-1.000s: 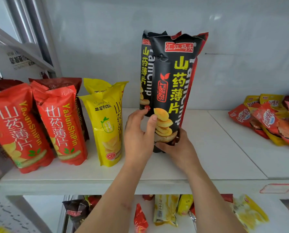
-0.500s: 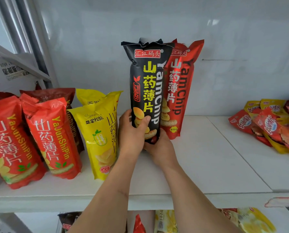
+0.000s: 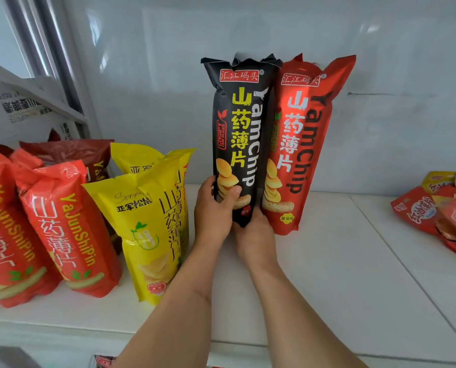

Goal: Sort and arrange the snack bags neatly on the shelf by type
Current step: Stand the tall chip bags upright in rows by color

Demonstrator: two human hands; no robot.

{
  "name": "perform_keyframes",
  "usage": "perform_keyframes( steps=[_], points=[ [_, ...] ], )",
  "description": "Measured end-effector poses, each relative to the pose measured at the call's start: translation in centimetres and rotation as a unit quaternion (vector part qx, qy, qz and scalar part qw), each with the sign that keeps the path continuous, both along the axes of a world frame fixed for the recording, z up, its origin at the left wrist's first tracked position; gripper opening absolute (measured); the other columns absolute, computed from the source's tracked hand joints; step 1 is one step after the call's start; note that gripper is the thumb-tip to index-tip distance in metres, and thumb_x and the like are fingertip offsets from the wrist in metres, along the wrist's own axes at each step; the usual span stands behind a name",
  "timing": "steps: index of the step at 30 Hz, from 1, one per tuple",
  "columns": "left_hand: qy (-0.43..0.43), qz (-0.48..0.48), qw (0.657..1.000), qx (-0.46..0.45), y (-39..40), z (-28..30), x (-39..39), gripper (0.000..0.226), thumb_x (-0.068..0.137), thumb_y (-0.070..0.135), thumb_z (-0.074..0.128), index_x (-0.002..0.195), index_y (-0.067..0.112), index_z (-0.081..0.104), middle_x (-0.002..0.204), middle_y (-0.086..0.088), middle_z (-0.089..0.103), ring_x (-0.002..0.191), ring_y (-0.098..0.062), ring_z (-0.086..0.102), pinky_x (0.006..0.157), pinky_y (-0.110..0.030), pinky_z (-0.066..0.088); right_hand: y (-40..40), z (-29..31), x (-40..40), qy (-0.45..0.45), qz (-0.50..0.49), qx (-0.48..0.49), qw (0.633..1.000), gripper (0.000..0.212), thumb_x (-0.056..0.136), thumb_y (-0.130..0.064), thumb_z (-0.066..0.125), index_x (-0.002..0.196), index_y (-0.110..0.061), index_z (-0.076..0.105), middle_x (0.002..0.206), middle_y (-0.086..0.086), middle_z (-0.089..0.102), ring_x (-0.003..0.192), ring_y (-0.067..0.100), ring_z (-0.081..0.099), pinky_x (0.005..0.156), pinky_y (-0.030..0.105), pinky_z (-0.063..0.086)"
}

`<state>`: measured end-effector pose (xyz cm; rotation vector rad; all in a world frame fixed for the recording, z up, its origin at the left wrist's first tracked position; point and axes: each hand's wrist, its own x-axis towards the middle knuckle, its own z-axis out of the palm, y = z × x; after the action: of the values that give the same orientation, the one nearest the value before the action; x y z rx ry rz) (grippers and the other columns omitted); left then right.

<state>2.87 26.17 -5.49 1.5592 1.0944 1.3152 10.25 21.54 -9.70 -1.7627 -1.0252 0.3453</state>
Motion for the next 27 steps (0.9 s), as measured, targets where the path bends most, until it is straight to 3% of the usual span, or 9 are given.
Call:
perform_keyframes(
  steps=[4,7,9,13,16,18,20,24,27],
  points=[
    [0.015,-0.007,1.000,-0.017,0.4,-0.6,0.1,0.056,0.091,0.038,0.070,0.140,0.020,0.050,0.140,0.000,0.058,0.129,-0.017,0.054,0.103,-0.033,0.045,-1.4,0.5,0.3,-0.021,0.012,-0.023,0.999,0.041,0.089,-0.023,0.065,0.129,-0.018,0.058,0.122,0.005,0.063,0.112,0.024,0.060,0.090,0.032,0.050],
    [0.015,-0.013,1.000,-0.023,0.5,-0.7,0.1,0.058,0.092,0.039,0.069,0.142,0.019,0.049,0.143,-0.002,0.056,0.132,-0.019,0.051,0.106,-0.035,0.044,-3.6,1.4,0.9,-0.060,-0.002,-0.056,0.997,0.041,0.095,-0.029,0.062,0.132,-0.014,0.058,0.125,0.005,0.062,0.114,0.022,0.058,0.090,0.027,0.046],
    [0.022,-0.011,0.999,-0.023,0.2,-0.6,0.2,0.060,0.092,0.039,0.068,0.144,0.018,0.047,0.146,-0.002,0.051,0.135,-0.019,0.047,0.102,-0.030,0.041,-5.4,2.3,1.7,-0.070,-0.035,-0.061,0.995,0.033,0.096,-0.035,0.060,0.123,-0.016,0.064,0.117,0.003,0.067,0.107,0.021,0.061,0.084,0.027,0.047],
    [0.069,0.098,0.989,0.089,-2.1,-0.1,0.3,0.053,0.093,0.036,0.068,0.137,0.011,0.052,0.152,-0.007,0.040,0.142,-0.023,0.035,0.107,-0.026,0.033,-8.7,4.5,3.6,-0.067,-0.111,-0.013,0.991,0.027,0.097,-0.040,0.056,0.110,-0.019,0.067,0.105,-0.004,0.069,0.096,0.016,0.063,0.074,0.025,0.042],
    [0.055,0.054,0.982,0.171,-4.3,0.3,1.1,0.047,0.094,0.031,0.067,0.135,0.012,0.054,0.148,-0.004,0.044,0.136,-0.017,0.042,0.103,-0.008,0.032,-9.6,6.4,5.1,-0.053,-0.158,0.070,0.984,0.039,0.091,-0.051,0.060,0.117,-0.022,0.059,0.110,-0.010,0.064,0.100,0.011,0.062,0.074,0.023,0.041],
    [0.068,-0.034,0.984,0.163,-5.7,0.3,2.2,0.053,0.094,0.034,0.066,0.142,0.017,0.048,0.148,0.002,0.044,0.134,-0.013,0.045,0.105,-0.019,0.042,-9.0,7.8,6.1,-0.045,-0.158,0.099,0.981,0.061,0.086,-0.057,0.064,0.134,-0.023,0.049,0.129,-0.009,0.056,0.114,0.010,0.057,0.084,0.024,0.043],
    [0.086,-0.070,0.984,0.141,-6.3,0.1,3.6,0.062,0.094,0.036,0.066,0.148,0.020,0.041,0.151,0.005,0.042,0.136,-0.007,0.040,0.108,-0.027,0.040,-8.0,9.2,7.0,-0.040,-0.131,0.095,0.986,0.081,0.080,-0.063,0.068,0.145,-0.025,0.037,0.144,-0.006,0.046,0.127,0.012,0.050,0.096,0.034,0.047],
    [0.084,-0.069,0.992,0.072,-6.2,-0.3,5.9,0.077,0.092,0.038,0.067,0.156,0.023,0.026,0.158,0.004,0.036,0.145,-0.013,0.035,0.114,-0.042,0.041,-5.7,9.9,8.9,-0.080,-0.084,0.048,0.992,0.092,0.072,-0.069,0.070,0.146,-0.027,0.035,0.144,-0.004,0.047,0.125,0.015,0.053,0.099,0.046,0.050],
    [0.103,-0.063,0.991,0.057,-6.4,-0.4,7.0,0.078,0.093,0.035,0.067,0.156,0.022,0.024,0.156,0.004,0.037,0.143,-0.015,0.034,0.112,-0.027,0.034,-4.8,9.4,10.8,-0.067,-0.043,0.045,0.996,0.089,0.073,-0.066,0.072,0.145,-0.026,0.037,0.135,-0.007,0.058,0.115,0.014,0.061,0.095,0.041,0.053]
  ],
)
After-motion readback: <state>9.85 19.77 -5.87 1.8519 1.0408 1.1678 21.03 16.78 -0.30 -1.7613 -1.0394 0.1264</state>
